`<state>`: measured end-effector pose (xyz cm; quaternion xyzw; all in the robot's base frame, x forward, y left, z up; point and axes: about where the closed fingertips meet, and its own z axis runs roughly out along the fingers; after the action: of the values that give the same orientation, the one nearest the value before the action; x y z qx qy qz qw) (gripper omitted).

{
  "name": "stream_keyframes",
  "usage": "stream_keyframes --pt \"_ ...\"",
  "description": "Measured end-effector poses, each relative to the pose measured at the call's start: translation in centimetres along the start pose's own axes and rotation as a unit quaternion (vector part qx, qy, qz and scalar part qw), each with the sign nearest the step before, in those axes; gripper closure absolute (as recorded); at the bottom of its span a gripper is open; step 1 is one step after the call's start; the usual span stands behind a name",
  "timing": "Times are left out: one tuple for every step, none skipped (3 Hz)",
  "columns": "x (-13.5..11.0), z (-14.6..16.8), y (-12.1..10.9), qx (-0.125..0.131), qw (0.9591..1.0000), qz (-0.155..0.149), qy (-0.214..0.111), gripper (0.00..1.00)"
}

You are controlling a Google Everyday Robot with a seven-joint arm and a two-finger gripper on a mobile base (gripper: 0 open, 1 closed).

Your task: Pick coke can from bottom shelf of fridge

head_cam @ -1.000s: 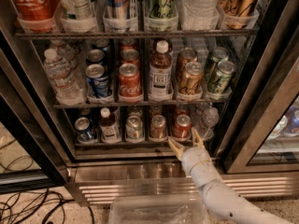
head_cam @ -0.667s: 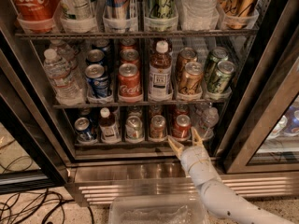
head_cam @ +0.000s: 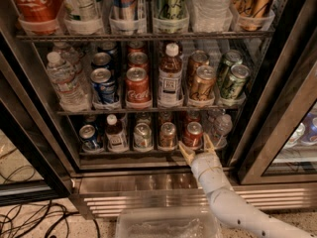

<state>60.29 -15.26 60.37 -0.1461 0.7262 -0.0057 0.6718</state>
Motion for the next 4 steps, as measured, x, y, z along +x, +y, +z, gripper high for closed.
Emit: stream_keyframes --pt "0.2 0.9 -0.5 0.010 1.0000 -0.001 0.000 0.33" --pt "0.1 2.0 -0.9 0.016 0.9999 0.001 -0.002 0.33" --pt "0.4 2.8 -1.3 0.021 0.9998 0.006 0.001 0.34" --pt "0.8 3.4 -1.6 0.024 0.9996 0.011 0.005 0.34"
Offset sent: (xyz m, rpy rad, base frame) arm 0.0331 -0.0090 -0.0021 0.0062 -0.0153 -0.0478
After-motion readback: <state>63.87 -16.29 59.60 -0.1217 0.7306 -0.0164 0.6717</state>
